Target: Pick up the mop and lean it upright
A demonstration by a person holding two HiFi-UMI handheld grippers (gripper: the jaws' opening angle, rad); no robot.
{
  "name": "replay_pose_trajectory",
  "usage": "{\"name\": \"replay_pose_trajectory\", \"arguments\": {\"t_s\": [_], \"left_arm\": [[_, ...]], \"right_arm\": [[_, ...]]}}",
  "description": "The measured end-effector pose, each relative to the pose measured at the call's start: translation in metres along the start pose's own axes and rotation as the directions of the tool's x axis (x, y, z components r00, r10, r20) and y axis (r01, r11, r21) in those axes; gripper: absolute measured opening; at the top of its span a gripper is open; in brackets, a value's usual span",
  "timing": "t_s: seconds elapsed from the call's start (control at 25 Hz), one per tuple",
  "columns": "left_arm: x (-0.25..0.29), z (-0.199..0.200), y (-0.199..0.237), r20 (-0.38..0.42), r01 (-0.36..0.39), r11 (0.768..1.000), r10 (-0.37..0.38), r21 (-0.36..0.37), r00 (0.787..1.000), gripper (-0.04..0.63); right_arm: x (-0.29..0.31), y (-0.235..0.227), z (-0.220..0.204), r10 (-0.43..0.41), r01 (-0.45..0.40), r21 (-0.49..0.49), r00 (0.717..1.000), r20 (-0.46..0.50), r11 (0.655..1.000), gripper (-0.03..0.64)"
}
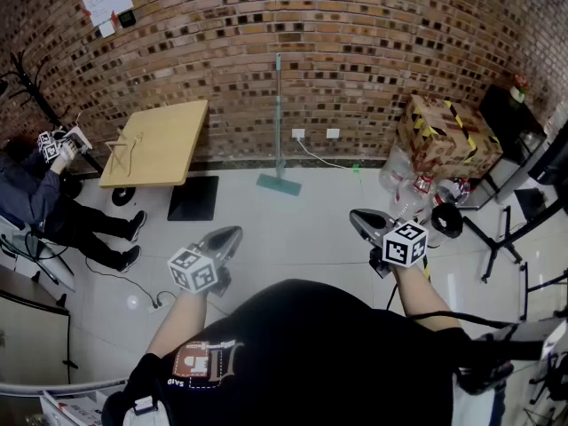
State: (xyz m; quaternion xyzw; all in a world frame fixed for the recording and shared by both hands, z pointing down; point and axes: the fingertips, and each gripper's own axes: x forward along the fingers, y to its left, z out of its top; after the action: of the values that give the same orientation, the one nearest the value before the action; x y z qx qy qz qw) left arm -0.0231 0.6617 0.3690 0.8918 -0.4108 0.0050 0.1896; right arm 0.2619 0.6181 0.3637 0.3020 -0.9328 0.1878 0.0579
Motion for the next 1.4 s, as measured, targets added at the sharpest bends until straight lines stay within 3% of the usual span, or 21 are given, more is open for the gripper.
{"name": "replay_pose_trajectory", "arguments": {"t_s": [0.28, 0.56, 0.84, 1.12, 1.4], "left_arm": [[0.021, 0.015, -0.009, 0.014, 0.025, 0.999, -0.025, 0.025, 1.0, 0.0], [0.036, 0.017, 0.024, 0.009, 0.063, 0.998, -0.063, 0.005, 0.998, 0.0], [0.066, 0.038, 0.11, 0.017, 0.147, 0.989, -0.147, -0.011, 0.989, 0.0], [0.076, 0.074, 0.219, -0.043, 0.22, 0.975, -0.22, -0.008, 0.974, 0.0], [0.104, 0.102, 0.297, -0.046, 0.224, 0.974, -0.225, -0.021, 0.973, 0.0]], "right_arm": [[0.017, 0.005, 0.018, 0.017, -0.017, -0.017, 1.0, -0.008, 1.0, 0.014], [0.046, -0.001, 0.02, -0.008, 0.007, -0.021, 1.0, -0.022, 1.0, 0.014], [0.115, -0.026, 0.049, -0.099, 0.098, -0.037, 0.995, -0.014, 0.994, 0.014], [0.213, -0.037, 0.083, -0.167, 0.166, 0.016, 0.985, 0.04, 0.986, 0.014], [0.282, -0.07, 0.103, -0.191, 0.19, 0.04, 0.982, 0.008, 0.981, 0.014]]}}
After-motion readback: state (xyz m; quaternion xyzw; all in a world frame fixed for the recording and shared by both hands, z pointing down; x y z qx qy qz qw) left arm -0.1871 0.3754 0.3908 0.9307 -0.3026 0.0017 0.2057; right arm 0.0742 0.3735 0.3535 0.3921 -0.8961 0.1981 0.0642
